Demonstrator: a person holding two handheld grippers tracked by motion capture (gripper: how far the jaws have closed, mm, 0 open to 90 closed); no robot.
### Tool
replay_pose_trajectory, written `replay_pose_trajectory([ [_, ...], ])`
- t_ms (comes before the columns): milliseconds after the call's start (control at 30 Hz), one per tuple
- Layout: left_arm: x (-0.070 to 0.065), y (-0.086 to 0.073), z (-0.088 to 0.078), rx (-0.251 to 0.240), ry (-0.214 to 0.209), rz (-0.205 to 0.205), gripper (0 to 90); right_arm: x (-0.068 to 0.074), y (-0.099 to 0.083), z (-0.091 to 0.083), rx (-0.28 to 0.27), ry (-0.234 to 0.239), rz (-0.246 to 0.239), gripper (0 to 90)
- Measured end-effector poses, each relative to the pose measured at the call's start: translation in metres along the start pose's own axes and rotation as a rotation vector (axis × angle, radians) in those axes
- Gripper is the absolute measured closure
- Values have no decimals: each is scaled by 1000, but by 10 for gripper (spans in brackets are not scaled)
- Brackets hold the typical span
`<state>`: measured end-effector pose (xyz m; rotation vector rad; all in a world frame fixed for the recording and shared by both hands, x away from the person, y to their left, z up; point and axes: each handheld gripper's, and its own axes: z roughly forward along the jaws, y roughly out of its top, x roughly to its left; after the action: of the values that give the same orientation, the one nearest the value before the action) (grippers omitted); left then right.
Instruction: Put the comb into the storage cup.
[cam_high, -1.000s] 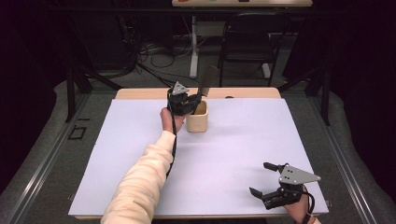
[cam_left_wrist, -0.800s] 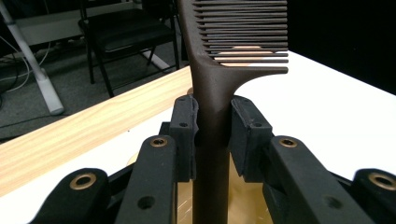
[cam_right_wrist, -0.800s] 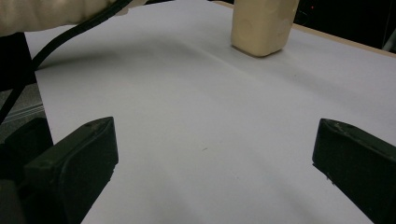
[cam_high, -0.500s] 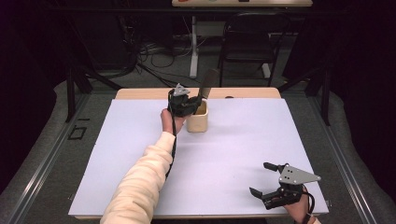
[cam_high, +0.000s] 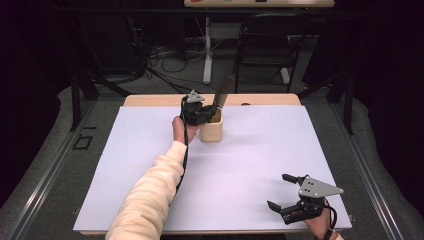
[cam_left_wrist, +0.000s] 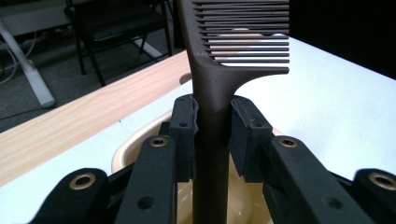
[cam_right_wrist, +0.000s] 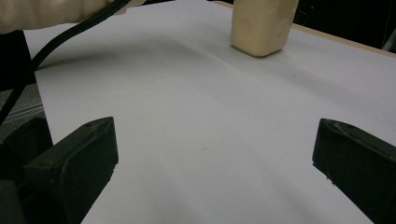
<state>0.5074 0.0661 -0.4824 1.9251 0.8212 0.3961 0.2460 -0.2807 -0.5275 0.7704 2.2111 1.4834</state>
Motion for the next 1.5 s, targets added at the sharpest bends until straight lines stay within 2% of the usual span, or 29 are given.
replay_pose_trajectory([
  [367, -2, 3, -1, 48, -4, 39, 711, 1, 0, -1, -3, -1, 6, 0],
  [400, -3, 3, -2, 42, -5, 39, 689, 1, 0, -1, -4, -1, 4, 0],
  [433, -4, 4, -4, 33, -4, 35, 608, 1, 0, -1, -5, -2, 6, 0],
  [500, -6, 5, -11, -2, -11, 31, 500, 1, 0, 0, -1, -1, 8, 0],
  [600, -8, 8, -20, -12, -17, 32, 365, 0, 1, -1, 0, -6, -7, 0],
  [733, -11, 9, -33, -10, -23, 24, 246, 1, 1, -1, 0, -4, -10, 0],
  [800, -12, 10, -39, -4, -29, 31, 227, 1, 1, -1, -3, -4, -11, 0],
  [867, -13, 9, -44, 8, -34, 42, 164, 1, 1, 0, 0, -2, -9, 0],
  [933, -13, 9, -47, 37, -51, 61, 156, 1, 1, 0, 0, 0, -5, 0],
  [1067, -13, 7, -52, 77, -61, 72, 91, 2, 1, -1, 3, -1, -8, 0],
  [1200, -16, 7, -59, 88, -66, 77, 7, 2, 1, -1, 3, -1, -8, 0],
  [1500, -18, 2, -78, 99, -56, 92, 0, 2, 1, 1, 9, 2, -3, 0],
])
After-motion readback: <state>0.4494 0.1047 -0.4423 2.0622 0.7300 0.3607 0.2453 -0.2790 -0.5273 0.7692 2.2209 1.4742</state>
